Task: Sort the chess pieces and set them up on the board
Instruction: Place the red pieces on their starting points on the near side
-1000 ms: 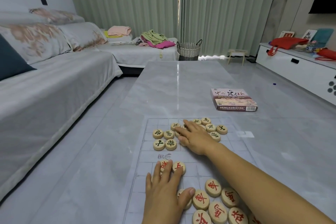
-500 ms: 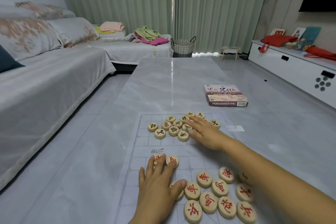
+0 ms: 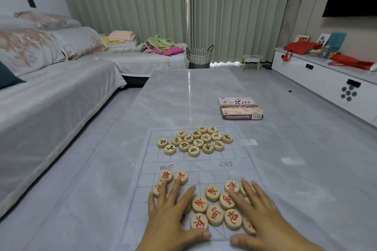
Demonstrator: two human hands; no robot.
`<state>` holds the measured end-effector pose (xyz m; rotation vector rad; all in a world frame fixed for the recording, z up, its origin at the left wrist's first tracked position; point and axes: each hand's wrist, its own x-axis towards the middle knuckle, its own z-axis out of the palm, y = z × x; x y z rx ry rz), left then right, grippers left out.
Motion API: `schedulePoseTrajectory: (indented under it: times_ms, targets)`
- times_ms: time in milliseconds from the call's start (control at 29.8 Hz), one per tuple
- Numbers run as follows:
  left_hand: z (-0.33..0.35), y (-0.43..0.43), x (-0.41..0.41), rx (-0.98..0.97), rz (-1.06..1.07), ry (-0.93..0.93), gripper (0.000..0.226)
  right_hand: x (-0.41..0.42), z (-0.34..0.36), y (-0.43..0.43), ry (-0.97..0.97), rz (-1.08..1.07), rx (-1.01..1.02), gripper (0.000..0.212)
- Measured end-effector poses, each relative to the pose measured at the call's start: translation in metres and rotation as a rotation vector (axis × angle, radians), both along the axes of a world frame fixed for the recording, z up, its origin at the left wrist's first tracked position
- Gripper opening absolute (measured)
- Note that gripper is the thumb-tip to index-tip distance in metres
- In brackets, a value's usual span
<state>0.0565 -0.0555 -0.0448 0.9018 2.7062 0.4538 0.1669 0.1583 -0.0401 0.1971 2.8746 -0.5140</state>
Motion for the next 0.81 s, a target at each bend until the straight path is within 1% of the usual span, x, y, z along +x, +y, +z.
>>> schedulePoseTrajectory:
  times_ms: [67,101,235,369,403,503,537,604,671,738,772,805]
  targets:
    - [-0.003,0.006,0.002,-0.03,0.015,0.071,0.115,-0.011,-0.004,-0.008,0.047,-0.015,0.015,0.085]
    - [-0.004,0.009,0.001,-0.028,0.029,0.098,0.115,-0.018,-0.006,-0.011,0.073,-0.025,0.011,0.086]
    - [-0.009,0.022,-0.012,-0.01,0.081,0.17,0.12,-0.046,-0.01,-0.014,0.142,-0.044,0.016,0.1]
    - [-0.009,0.035,-0.037,0.011,0.109,0.164,0.124,-0.07,-0.011,-0.009,0.166,-0.06,0.048,0.108]
    - [-0.008,0.037,-0.044,0.015,0.11,0.158,0.12,-0.075,-0.011,-0.007,0.165,-0.063,0.056,0.11]
    - [-0.006,0.044,-0.06,0.024,0.118,0.142,0.091,-0.089,-0.015,0.002,0.18,-0.071,0.071,0.111]
    - [-0.006,0.046,-0.063,0.027,0.121,0.147,0.087,-0.094,-0.016,0.005,0.185,-0.077,0.068,0.11]
    - [-0.005,0.048,-0.067,0.044,0.123,0.151,0.087,-0.1,-0.016,0.01,0.199,-0.094,0.043,0.11]
    - [-0.003,0.047,-0.069,0.139,0.114,0.097,0.095,-0.101,-0.016,0.013,0.233,-0.105,-0.018,0.11]
    - [0.002,0.038,-0.067,0.324,0.145,0.004,0.105,-0.097,-0.015,0.015,0.319,-0.154,-0.186,0.108]
    - [0.005,0.031,-0.067,0.406,0.187,-0.021,0.105,-0.095,-0.014,0.017,0.385,-0.205,-0.304,0.1]
    - [0.008,0.023,-0.067,0.467,0.241,-0.031,0.1,-0.093,-0.013,0.018,0.458,-0.275,-0.431,0.087]
